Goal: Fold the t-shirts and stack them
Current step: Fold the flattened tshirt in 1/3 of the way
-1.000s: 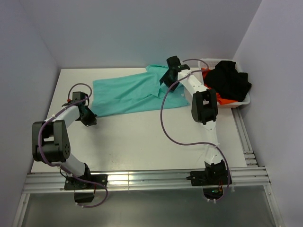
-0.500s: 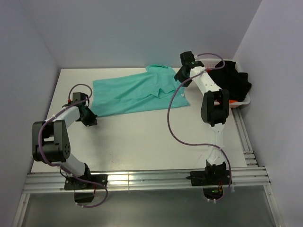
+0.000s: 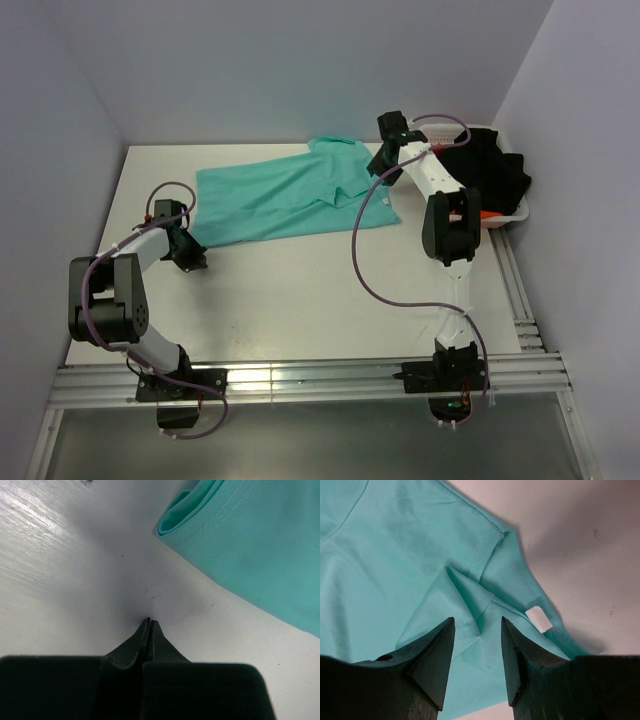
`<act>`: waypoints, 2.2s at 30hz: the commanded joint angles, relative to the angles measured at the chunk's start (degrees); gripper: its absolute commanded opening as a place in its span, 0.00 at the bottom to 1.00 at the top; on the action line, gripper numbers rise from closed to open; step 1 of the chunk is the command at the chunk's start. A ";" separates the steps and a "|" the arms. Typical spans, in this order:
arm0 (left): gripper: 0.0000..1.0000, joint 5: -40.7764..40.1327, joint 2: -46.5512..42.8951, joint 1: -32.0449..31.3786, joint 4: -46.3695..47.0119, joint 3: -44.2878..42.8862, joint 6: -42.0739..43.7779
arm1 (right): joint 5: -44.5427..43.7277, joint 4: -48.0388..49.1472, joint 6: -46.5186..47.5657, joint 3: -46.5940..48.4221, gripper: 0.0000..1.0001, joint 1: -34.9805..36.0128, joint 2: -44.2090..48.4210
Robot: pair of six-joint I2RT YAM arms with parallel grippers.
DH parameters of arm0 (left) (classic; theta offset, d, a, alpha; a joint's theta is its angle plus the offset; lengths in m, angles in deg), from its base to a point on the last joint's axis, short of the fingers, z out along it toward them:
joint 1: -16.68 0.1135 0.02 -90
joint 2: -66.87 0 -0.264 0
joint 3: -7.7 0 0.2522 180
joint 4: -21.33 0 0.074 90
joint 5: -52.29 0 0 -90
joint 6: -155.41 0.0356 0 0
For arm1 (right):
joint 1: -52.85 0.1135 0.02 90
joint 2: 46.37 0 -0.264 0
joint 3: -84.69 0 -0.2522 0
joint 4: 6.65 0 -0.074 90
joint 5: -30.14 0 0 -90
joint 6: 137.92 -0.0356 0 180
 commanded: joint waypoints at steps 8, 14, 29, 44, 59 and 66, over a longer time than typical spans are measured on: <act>0.00 0.57 -0.30 0.12 1.87 0.45 -0.82 | -0.19 -0.80 -0.97 2.75 0.48 1.63 -1.78; 0.00 0.57 -0.03 0.12 2.23 0.72 -0.91 | -0.36 -0.54 -0.89 1.17 0.47 2.33 -1.96; 0.00 0.40 0.58 0.12 2.49 0.72 -0.82 | -0.71 -0.36 -1.59 -0.59 0.46 3.21 -3.45; 0.00 0.31 1.02 0.12 2.58 0.72 -0.74 | -0.97 -1.85 -1.15 3.18 0.12 3.21 -6.26; 0.00 0.92 1.46 0.12 3.11 1.24 -0.47 | 11.56 8.37 -9.57 12.51 0.00 2.33 -8.64; 0.00 0.48 1.20 0.12 1.44 0.54 0.23 | 18.70 18.61 -21.70 19.80 0.88 2.42 -17.16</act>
